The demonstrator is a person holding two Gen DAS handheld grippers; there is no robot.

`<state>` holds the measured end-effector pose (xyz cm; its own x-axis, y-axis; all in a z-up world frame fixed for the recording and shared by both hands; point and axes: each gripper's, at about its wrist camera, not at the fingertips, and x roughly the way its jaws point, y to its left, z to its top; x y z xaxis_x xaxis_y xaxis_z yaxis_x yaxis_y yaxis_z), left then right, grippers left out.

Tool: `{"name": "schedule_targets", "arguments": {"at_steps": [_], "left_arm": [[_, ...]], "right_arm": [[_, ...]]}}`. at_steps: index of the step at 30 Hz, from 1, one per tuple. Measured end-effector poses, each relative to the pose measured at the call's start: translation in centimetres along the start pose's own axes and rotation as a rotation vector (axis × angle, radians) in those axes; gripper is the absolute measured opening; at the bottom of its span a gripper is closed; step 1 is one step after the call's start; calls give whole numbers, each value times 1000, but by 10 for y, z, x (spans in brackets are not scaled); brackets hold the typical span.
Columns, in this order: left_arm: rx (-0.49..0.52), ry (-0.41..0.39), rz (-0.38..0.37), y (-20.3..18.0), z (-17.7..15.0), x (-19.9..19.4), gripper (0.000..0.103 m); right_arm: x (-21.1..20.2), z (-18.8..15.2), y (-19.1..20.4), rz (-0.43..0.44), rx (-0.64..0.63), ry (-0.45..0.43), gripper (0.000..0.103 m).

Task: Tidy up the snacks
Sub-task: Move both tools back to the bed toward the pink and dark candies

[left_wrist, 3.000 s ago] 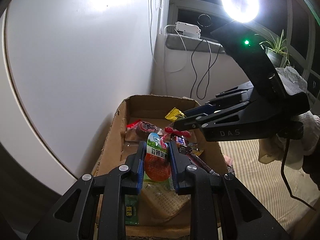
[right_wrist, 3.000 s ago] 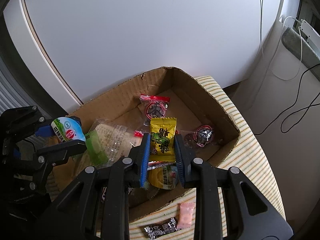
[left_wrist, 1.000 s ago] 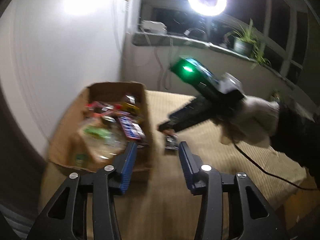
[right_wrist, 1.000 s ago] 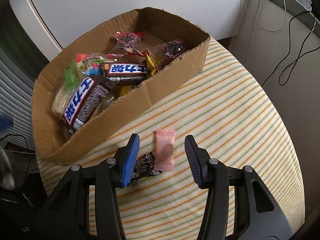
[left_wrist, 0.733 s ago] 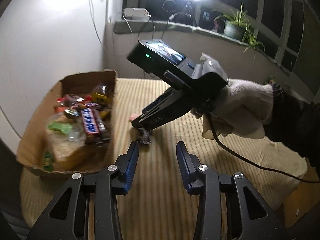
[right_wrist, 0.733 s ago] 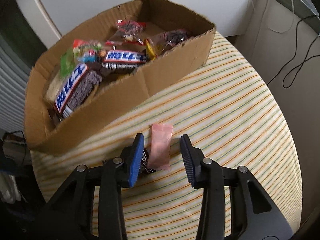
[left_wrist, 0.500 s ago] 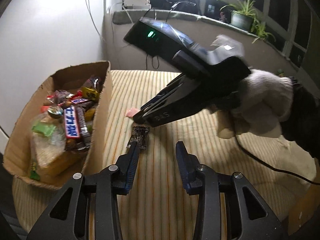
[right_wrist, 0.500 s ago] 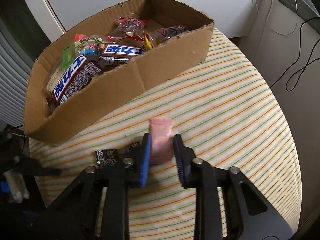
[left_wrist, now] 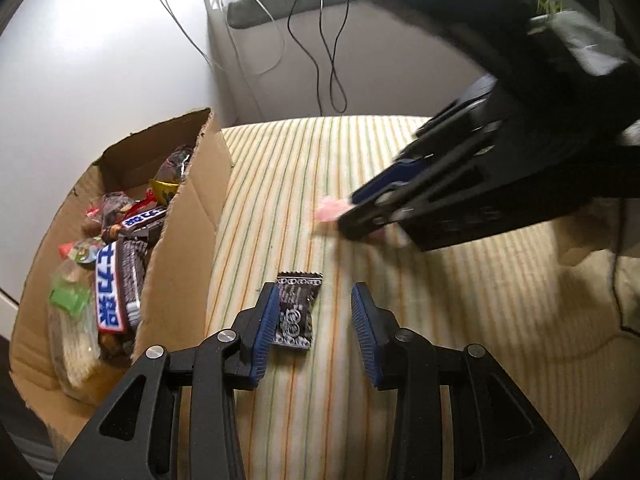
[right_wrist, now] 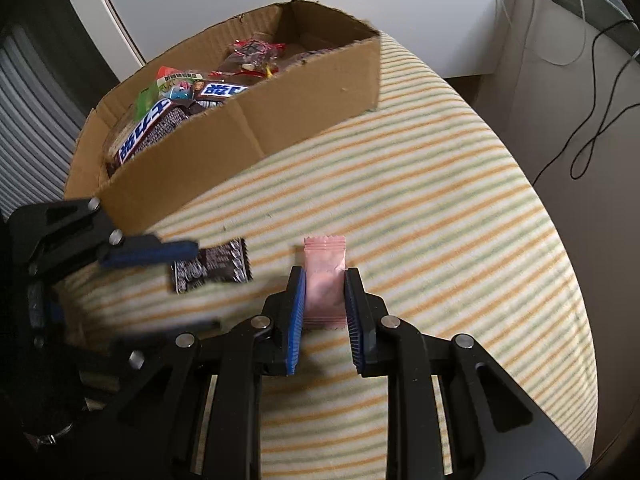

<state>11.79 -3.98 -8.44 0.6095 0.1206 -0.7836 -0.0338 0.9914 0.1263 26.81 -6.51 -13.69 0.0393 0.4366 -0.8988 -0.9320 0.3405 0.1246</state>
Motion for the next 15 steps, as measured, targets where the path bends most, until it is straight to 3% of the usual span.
{"name": "schedule_targets", "arguments": {"at_steps": [4, 9, 15], "left_arm": [[-14, 20, 4, 1, 2, 10, 36], [-89, 31, -119, 11, 2, 8, 33], [-84, 13, -68, 1, -4, -1, 35]], "right_arm": [[-15, -10, -5, -3, 7, -10, 20], [-26, -23, -15, 1, 23, -23, 20], [-24, -24, -13, -2, 34, -30, 20]]}}
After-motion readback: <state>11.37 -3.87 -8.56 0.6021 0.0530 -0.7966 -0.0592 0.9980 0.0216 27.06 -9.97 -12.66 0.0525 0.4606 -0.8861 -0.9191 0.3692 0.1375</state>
